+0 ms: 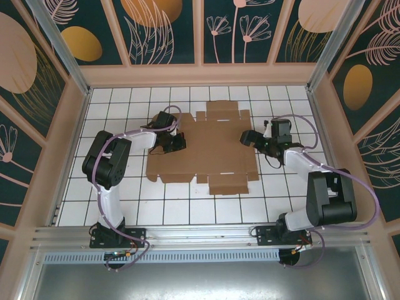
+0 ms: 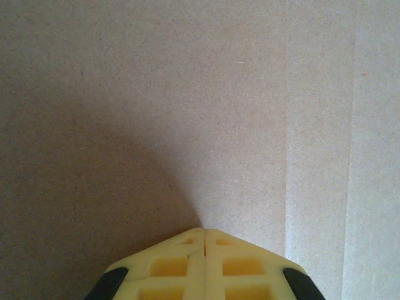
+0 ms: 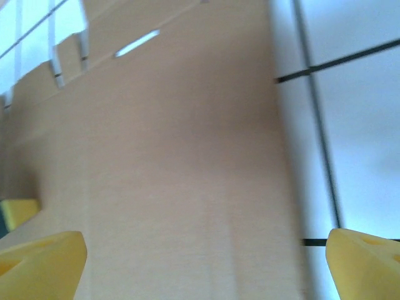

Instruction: Fold the paper box

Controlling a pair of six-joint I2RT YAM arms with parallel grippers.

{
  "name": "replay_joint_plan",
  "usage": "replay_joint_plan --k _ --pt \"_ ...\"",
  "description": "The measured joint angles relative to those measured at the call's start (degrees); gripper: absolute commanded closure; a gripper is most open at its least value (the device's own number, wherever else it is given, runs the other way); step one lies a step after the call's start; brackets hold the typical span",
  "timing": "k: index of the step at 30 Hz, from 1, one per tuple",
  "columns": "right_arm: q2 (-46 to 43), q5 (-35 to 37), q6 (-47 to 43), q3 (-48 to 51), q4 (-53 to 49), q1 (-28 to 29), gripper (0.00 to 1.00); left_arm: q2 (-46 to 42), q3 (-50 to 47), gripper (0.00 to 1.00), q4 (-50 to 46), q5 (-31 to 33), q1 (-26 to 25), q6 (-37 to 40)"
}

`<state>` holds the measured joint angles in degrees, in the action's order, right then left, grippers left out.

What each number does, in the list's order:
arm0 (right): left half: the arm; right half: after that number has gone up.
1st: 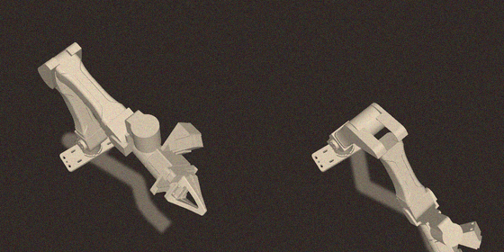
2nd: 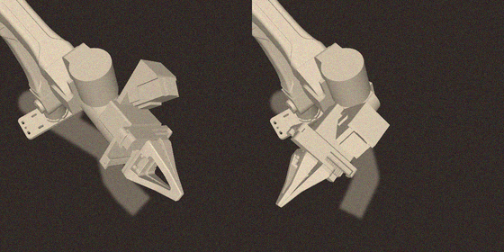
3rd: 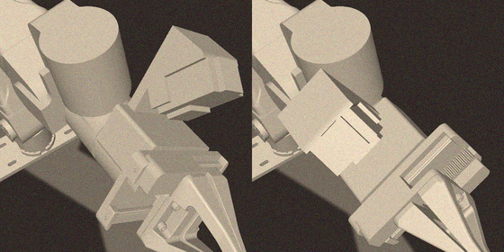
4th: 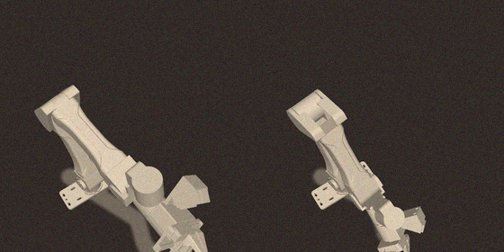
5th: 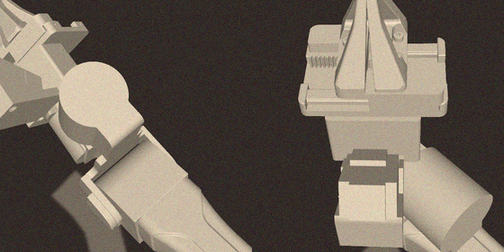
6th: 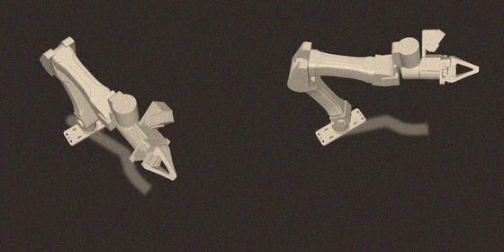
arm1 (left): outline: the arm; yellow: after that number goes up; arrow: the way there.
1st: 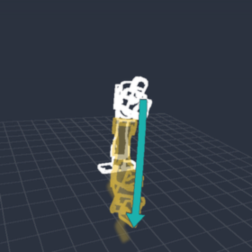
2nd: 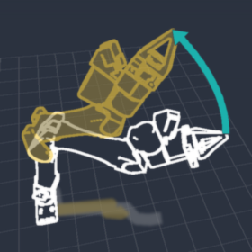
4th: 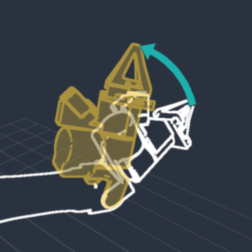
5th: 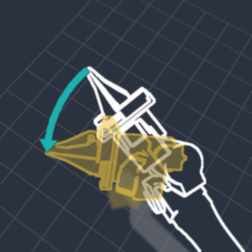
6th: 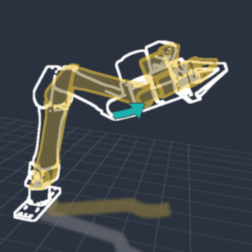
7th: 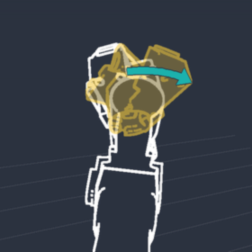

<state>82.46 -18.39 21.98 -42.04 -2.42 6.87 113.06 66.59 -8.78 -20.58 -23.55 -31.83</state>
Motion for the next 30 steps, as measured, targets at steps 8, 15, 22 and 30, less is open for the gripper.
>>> replay_joint_plan --k 8,15,22,30 --pt "7.2 -1.9 -1.0 0.0 -0.8 -1.4 0.08 -0.6 -1.9 1.00 2.6 -0.9 0.5 0.0" --pt "10.5 -5.6 -2.0 -1.8 -0.9 -3.0 0.20 -0.6 -2.9 1.00 3.9 -3.7 1.9 -0.1" --pt "11.8 -17.2 1.0 0.3 4.7 -2.4 0.38 -0.6 -3.5 1.00 4.7 -5.2 2.5 -0.1" --pt "12.5 -23.9 3.8 2.3 8.6 -3.1 0.48 -0.5 -3.5 1.00 4.8 -6.0 2.7 -0.1"
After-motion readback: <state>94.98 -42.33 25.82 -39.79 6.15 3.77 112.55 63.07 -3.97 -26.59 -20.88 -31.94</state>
